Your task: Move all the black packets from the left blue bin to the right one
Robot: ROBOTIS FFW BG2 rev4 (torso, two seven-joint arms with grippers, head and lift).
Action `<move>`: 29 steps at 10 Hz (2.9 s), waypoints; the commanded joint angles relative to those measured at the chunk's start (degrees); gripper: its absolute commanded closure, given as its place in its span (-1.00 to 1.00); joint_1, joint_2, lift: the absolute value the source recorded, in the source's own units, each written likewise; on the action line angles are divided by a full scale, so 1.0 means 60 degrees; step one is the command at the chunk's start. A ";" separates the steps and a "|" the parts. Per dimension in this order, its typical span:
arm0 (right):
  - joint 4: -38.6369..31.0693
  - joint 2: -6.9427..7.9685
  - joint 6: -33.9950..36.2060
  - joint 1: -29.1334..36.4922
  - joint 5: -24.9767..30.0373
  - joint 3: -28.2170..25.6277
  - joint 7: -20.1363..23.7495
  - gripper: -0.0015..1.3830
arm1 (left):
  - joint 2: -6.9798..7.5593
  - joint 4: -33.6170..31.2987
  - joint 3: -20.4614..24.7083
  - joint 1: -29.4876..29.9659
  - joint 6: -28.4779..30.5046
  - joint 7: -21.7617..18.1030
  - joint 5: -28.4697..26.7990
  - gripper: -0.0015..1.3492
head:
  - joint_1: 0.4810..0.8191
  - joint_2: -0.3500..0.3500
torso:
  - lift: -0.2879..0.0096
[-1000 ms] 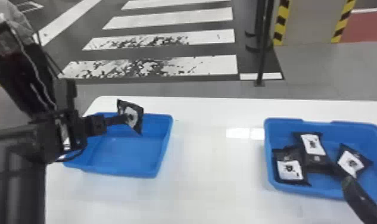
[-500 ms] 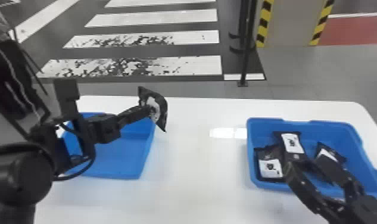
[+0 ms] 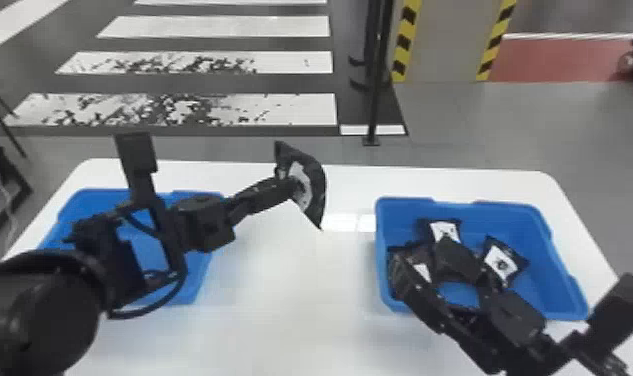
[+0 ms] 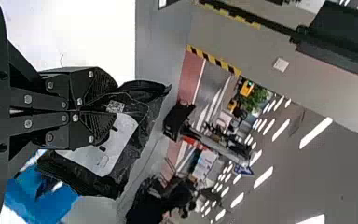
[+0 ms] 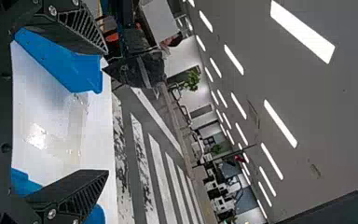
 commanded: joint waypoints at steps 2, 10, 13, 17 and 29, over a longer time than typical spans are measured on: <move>0.0076 -0.0115 0.0178 -0.0346 -0.0093 0.0447 0.0000 -0.83 | -0.0062 -0.0004 -0.0988 -0.0148 -0.0080 0.0000 0.0456 0.79 | 0.27 -0.09 | -0.07; 0.0474 -0.0086 -0.0338 -0.0791 -0.0189 0.0238 -0.0293 0.84 | 0.0056 -0.0004 -0.1883 -0.0265 0.0295 -0.0073 0.0951 0.79 | 0.27 -0.44 | -0.07; 0.0591 -0.0057 -0.0361 -0.0768 -0.0208 0.0143 -0.0279 0.84 | -0.0018 -0.0004 -0.1636 -0.0031 0.0225 -0.0073 0.1332 0.10 | 0.27 -0.45 | -0.07; 0.1201 -0.0071 0.0225 -0.1072 0.0230 -0.0867 -0.0279 0.84 | -0.0003 -0.1153 -0.0569 0.1446 -0.1322 -0.0117 0.1313 -0.73 | 0.27 -0.44 | -0.07; -0.0089 0.0529 -0.1275 0.0451 0.2401 -0.2923 -0.0923 -0.84 | -0.0706 -0.2465 0.1735 0.5876 -0.6408 -0.0059 -0.0344 -0.72 | 0.27 -0.54 | -0.07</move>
